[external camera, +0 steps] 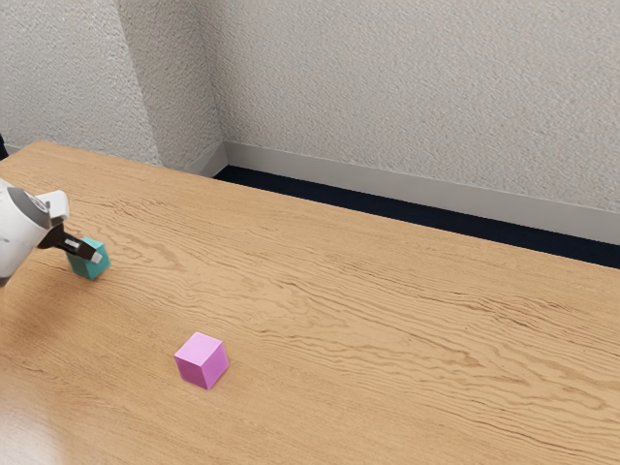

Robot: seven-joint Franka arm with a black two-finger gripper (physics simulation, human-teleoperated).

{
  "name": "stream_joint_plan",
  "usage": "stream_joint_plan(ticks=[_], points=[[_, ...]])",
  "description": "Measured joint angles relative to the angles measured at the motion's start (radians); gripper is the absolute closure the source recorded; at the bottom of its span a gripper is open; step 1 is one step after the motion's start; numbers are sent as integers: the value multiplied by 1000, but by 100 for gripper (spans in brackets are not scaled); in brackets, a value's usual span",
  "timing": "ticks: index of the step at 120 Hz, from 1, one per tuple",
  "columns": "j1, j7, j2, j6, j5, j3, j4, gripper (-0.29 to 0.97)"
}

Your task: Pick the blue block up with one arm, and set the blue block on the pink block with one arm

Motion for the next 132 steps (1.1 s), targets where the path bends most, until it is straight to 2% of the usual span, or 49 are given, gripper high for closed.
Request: stream_joint_plan(ticks=[10,18,37,56,75,88,119,132], points=[[-4,4,-20,1,1,0,-15,32],[-18,6,-91,2,1,2,-78,31],[-164,-16,-429,7,-10,42,-379,31],[-370,-50,-671,48,-121,45,-623,31],[-380,-88,-845,75,-224,16,-807,36],[-384,-119,-882,86,-250,-57,-864,41],[-387,-192,-866,101,-261,-183,-887,59],[-387,-233,-882,101,-263,-203,-916,44]])
